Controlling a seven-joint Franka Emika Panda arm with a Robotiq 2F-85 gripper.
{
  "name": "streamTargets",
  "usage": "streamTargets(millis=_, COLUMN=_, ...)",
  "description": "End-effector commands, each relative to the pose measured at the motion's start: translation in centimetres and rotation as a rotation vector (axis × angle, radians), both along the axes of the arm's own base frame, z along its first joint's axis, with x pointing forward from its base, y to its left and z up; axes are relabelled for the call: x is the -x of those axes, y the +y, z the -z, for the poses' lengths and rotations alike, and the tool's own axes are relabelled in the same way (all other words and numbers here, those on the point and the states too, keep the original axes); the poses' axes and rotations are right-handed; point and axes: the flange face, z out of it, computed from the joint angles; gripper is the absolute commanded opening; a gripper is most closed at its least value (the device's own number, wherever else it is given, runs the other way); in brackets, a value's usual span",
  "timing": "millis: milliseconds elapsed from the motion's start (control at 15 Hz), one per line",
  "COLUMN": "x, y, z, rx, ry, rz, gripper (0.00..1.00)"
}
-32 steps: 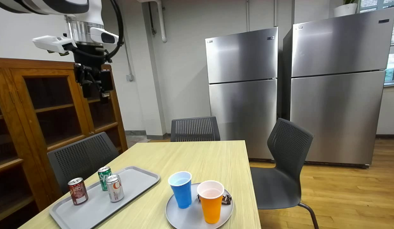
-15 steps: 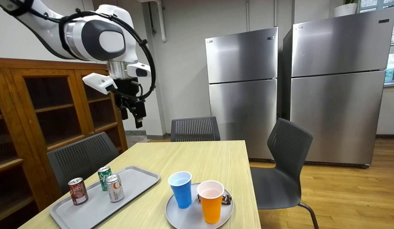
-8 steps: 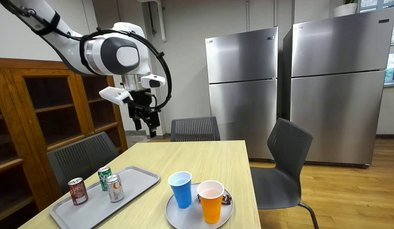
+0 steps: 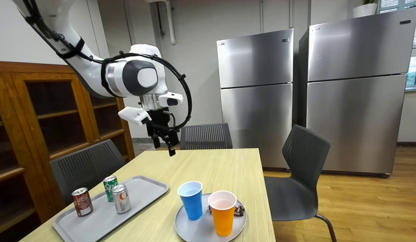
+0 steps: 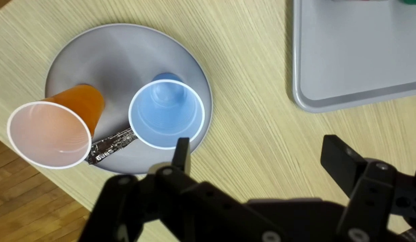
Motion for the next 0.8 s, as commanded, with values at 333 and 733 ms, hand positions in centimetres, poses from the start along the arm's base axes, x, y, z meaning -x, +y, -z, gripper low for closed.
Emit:
streamTargets(millis=333, x=-3.3, y=-1.4, z=3.9, rx=0.096, ry=-0.003, rz=0.115, gripper=1.00)
streamTargets(millis=733, x=-3.9, y=-2.3, z=6.8, rx=0.133, ry=0.053, rz=0.152, gripper=1.00)
